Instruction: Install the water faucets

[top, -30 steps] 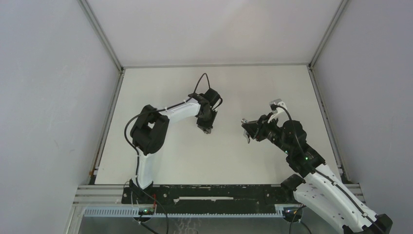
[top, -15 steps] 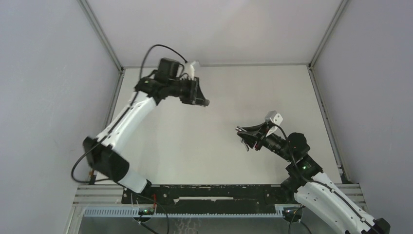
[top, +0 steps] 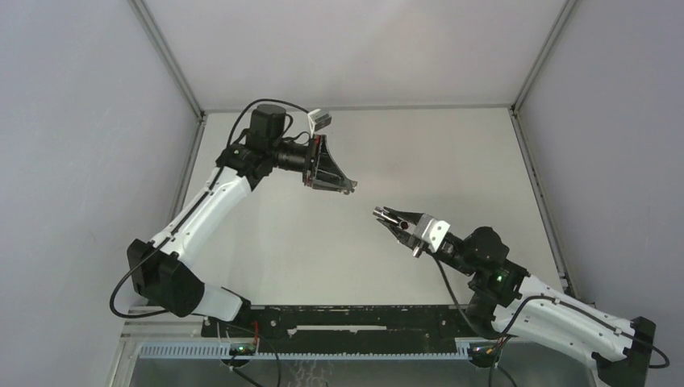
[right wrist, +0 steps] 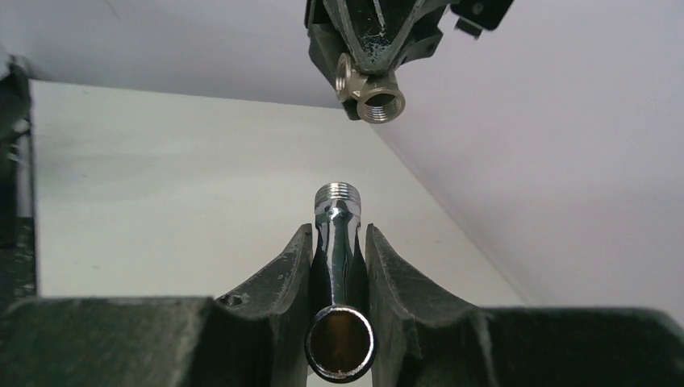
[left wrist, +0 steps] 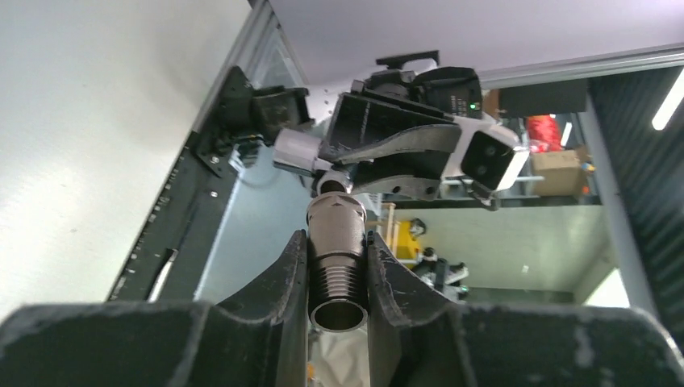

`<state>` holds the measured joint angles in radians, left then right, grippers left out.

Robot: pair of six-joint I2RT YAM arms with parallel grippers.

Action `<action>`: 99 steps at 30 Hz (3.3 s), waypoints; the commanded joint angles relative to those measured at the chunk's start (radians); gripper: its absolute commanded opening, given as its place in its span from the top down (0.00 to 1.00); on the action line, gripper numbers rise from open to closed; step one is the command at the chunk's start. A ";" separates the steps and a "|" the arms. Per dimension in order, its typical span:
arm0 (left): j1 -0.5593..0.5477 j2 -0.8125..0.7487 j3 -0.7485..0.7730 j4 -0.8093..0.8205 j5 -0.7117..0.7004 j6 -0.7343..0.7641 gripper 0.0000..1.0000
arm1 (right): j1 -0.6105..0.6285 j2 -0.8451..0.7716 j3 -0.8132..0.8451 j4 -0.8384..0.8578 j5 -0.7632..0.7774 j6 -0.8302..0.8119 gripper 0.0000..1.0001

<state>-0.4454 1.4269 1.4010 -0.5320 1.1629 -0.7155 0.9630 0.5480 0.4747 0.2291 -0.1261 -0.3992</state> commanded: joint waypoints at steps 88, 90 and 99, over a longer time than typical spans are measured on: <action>-0.061 -0.121 -0.177 -0.002 0.212 -0.186 1.00 | 0.453 0.352 0.012 0.481 0.495 -1.533 1.00; -0.061 -0.121 -0.173 -0.002 0.202 -0.189 1.00 | 0.468 0.369 0.017 0.500 0.512 -1.527 1.00; -0.059 -0.123 -0.170 -0.002 0.196 -0.176 1.00 | 0.500 0.409 -0.009 0.585 0.535 -1.422 1.00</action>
<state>-0.4877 1.3403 1.2064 -0.5419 1.3571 -0.8909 1.4437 0.9390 0.4522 0.6884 0.4221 -1.8793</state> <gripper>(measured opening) 0.280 0.323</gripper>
